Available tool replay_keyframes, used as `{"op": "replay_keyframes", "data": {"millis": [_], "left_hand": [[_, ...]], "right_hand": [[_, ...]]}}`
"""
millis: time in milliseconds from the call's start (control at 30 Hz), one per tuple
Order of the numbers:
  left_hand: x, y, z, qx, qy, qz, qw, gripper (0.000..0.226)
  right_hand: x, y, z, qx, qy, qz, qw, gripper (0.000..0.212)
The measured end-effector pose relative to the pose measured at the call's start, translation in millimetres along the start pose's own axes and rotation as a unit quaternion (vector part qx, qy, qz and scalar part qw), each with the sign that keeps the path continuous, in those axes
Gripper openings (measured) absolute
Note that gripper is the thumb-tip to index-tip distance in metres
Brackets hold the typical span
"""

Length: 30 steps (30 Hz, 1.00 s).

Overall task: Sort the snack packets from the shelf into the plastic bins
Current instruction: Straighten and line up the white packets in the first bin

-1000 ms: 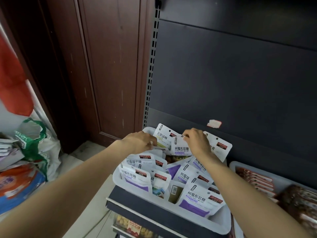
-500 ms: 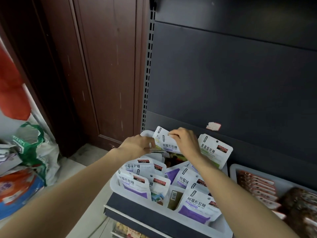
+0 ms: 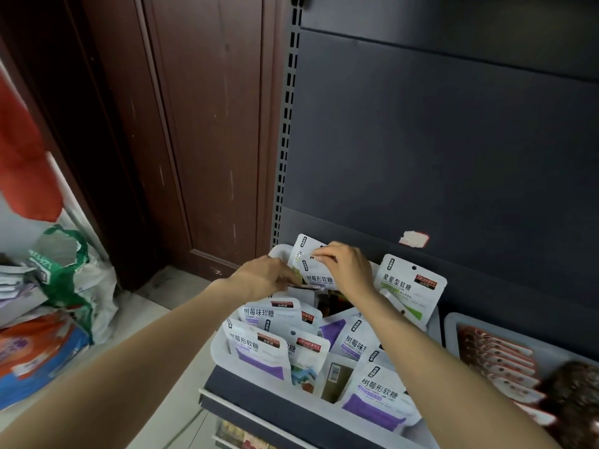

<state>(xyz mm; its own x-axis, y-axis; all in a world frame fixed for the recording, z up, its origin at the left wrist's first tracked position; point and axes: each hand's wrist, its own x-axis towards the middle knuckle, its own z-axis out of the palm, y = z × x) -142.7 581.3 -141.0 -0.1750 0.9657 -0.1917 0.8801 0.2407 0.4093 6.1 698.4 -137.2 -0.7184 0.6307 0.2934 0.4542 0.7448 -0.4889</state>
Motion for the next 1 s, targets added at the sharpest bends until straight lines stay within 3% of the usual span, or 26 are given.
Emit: {"op": "replay_keyframes", "data": {"millis": [167,333,433,533,633,767,867,933,1000], "left_hand": [[-2,-7,2,-0.008,0.053,-0.002,0.999,0.026],[1,-6,2,-0.043,0.096,-0.029,0.994,0.02],[5,-2,0,-0.039,0.115,-0.023,0.992,0.035],[12,-1,0,0.062,0.146,0.006,0.987,0.061],[20,0,-1,0.123,0.109,0.044,0.985,0.054],[23,0,2,0.054,0.043,0.028,0.997,0.029],[19,-2,0,0.056,0.016,0.023,0.998,0.028],[16,-4,-1,0.05,0.005,0.025,0.998,0.028],[14,-5,-1,0.049,-0.004,0.02,0.999,0.026]], "right_hand": [[15,-13,4,0.088,0.033,-0.002,0.996,0.016],[7,2,17,0.033,-0.106,0.036,0.993,0.031],[3,16,11,0.019,-0.099,0.07,0.992,0.027],[3,14,11,0.024,-0.13,0.049,0.99,0.025],[7,14,2,0.059,-0.18,0.066,0.98,0.028],[14,32,-8,0.042,-0.092,0.102,0.99,0.035],[14,37,-2,-0.001,-0.124,0.118,0.985,0.042],[15,34,4,0.002,-0.124,0.111,0.986,0.035],[14,28,8,-0.002,-0.109,0.078,0.991,0.016]]}}
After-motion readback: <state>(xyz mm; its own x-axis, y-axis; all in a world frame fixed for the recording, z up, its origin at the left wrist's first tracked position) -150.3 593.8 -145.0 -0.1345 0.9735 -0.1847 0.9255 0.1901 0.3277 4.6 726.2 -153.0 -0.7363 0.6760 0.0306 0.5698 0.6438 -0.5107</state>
